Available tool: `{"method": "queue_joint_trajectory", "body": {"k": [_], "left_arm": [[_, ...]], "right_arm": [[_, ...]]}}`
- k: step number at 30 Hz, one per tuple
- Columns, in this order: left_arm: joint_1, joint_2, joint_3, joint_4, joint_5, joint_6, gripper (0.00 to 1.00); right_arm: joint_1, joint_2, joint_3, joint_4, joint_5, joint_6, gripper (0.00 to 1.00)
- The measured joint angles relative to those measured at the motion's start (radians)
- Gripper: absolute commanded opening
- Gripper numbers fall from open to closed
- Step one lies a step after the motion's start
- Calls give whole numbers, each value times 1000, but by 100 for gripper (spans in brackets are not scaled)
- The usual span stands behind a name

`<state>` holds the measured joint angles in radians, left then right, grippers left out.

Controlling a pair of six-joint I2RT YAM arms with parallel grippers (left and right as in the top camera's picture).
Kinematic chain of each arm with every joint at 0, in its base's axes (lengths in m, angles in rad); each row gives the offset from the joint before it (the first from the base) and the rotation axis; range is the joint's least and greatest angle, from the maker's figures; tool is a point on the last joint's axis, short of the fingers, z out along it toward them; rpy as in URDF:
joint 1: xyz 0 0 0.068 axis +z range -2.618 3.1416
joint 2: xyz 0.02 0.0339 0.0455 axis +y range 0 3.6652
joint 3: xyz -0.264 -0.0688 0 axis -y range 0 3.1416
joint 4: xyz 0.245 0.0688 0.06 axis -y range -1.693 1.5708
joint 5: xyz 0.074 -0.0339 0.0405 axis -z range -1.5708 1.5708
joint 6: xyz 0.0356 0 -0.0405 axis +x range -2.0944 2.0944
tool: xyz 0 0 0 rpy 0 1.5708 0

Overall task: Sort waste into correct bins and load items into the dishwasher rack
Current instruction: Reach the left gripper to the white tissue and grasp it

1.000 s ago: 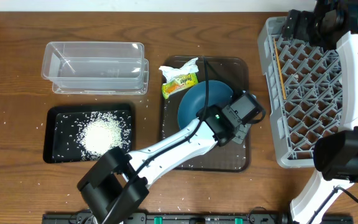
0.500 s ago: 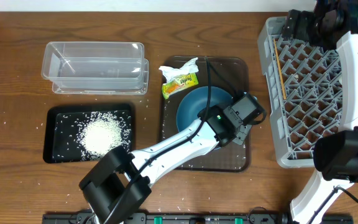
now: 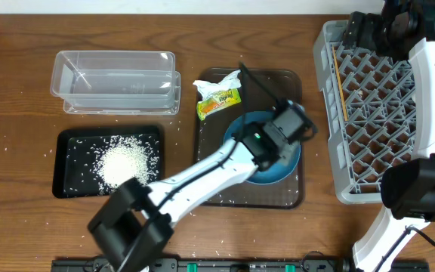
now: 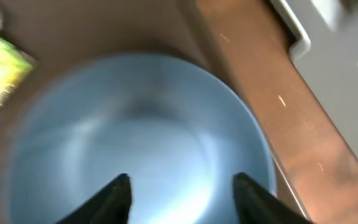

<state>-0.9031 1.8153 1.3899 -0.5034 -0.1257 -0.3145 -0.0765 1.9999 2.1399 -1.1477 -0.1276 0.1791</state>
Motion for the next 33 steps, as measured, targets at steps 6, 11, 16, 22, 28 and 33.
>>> {"method": "queue_joint_trajectory", "body": {"k": [6,11,16,22,28,33], "left_arm": [[90,-61,0,93,-123,27,65],[194,-62,1,155,-161,47,68],[308,-49,1,220,-164,107,74],[437,27,1,332,-72,163,74],[479,126,1,386,31,181,81],[466,206,1,416,97,185,81]], "right_arm": [[0,0,0,0,0,0,99],[0,0,0,0,0,0,99],[0,0,0,0,0,0,99],[0,0,0,0,0,0,99],[0,0,0,0,0,0,99],[0,0,0,0,0,0,99]]}}
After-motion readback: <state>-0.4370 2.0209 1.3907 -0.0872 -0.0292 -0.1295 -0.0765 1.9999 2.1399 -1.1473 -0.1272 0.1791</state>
